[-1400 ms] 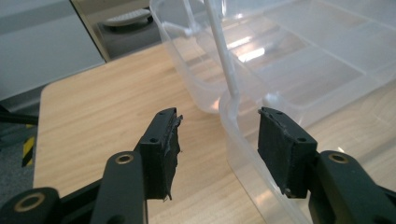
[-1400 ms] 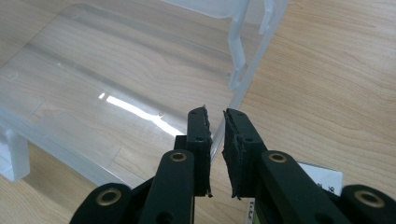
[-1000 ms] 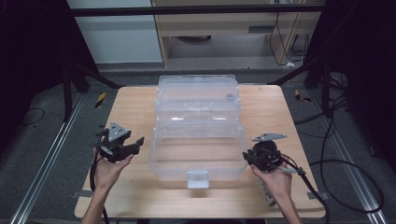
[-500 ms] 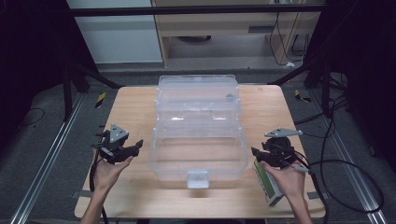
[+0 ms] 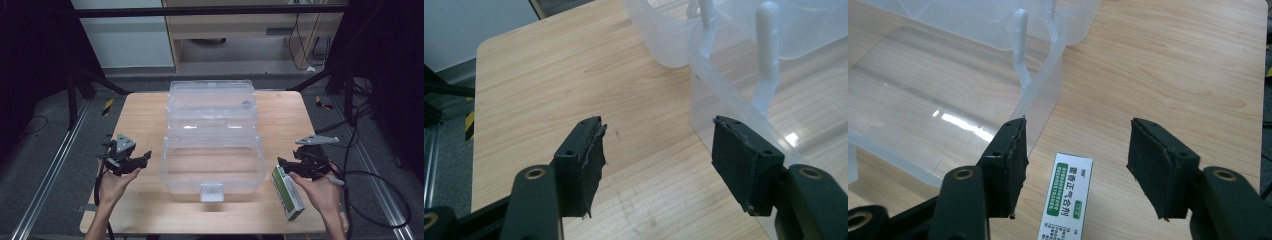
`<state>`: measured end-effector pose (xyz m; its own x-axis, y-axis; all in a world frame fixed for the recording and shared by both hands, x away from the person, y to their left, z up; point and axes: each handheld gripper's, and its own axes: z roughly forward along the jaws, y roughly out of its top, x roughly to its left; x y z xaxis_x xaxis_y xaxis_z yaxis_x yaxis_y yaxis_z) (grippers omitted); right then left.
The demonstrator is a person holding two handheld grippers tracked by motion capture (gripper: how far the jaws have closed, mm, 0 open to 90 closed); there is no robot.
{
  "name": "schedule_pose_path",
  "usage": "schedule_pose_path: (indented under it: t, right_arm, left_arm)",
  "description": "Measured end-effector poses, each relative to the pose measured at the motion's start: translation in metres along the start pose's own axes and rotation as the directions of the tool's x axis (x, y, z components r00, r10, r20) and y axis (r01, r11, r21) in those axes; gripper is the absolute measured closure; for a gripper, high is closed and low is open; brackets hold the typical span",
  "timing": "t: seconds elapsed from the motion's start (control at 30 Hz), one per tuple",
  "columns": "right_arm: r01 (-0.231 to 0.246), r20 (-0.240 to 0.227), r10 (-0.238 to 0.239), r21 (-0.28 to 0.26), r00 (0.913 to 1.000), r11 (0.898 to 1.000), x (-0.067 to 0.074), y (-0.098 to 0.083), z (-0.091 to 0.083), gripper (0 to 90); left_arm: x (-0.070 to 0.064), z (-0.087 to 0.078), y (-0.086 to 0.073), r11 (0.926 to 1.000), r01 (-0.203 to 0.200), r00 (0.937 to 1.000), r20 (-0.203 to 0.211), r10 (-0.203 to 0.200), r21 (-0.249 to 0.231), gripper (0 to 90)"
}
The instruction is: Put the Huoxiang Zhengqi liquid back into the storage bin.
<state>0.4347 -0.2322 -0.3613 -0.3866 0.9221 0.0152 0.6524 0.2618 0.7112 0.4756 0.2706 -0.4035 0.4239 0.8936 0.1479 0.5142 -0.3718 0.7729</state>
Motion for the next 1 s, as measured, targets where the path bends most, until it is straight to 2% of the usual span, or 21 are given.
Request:
schedule_pose_path:
  t: [0.17,0.53,0.87,1.0]
  right_arm:
    - [0.012,-0.002,-0.012,0.034,0.9999,0.999,-0.0018,-0.0012,0.0020,37.7]
    - [0.017,-0.025,-0.015,0.088,0.9996,0.996,-0.0008,0.0007,0.0006,39.2]
    - [0.055,-0.023,-0.051,0.208,0.9984,0.977,0.0023,0.0020,-0.0015,43.7]
    - [0.057,-0.028,-0.052,0.226,0.9983,0.972,0.0041,0.0024,-0.0016,44.4]
  left_arm:
    - [0.0001,0.0024,-0.0010,0.9999,0.001,1.0000,0.000,-0.001,0.013,36.6]
    - [-0.0010,0.0053,-0.0012,0.9996,-0.006,1.0000,-0.003,0.006,0.029,35.9]
    - [0.0036,0.0034,-0.0035,0.9995,0.004,0.9999,-0.012,-0.003,0.031,35.7]
    - [0.0041,0.0024,-0.0035,0.9996,0.006,0.9999,-0.010,-0.005,0.026,35.8]
